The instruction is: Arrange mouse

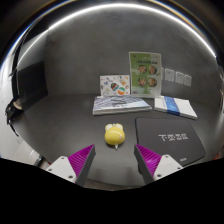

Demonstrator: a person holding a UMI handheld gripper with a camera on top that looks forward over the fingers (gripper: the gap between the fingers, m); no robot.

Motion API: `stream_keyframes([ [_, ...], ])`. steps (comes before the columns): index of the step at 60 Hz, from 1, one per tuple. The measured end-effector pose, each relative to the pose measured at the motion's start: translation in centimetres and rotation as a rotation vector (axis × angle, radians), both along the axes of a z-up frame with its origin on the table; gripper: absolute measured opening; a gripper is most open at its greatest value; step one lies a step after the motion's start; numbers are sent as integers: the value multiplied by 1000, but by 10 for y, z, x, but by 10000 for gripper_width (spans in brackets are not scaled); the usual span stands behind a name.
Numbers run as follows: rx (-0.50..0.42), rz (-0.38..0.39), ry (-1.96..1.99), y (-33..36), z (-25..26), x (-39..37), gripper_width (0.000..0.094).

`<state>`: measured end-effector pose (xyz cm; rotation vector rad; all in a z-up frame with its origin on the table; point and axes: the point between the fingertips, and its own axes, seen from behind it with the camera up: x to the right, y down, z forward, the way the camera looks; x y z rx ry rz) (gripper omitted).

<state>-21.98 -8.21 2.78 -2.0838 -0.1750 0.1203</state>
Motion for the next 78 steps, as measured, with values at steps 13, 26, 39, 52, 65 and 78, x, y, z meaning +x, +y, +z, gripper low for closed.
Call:
stream_keyframes([
  [13, -26, -7, -6, 26, -16, -6, 820],
  [26, -71, -70, -13, 82, -41, 2, 817],
  [39, -69, -79, -18, 100, -44, -6, 648],
  [52, -71, -43, -6, 98, -30, -11, 382],
  [65, 139, -181, -58, 100, 86, 105, 373],
  [78, -57, -260, -58, 90, -7, 190, 374],
])
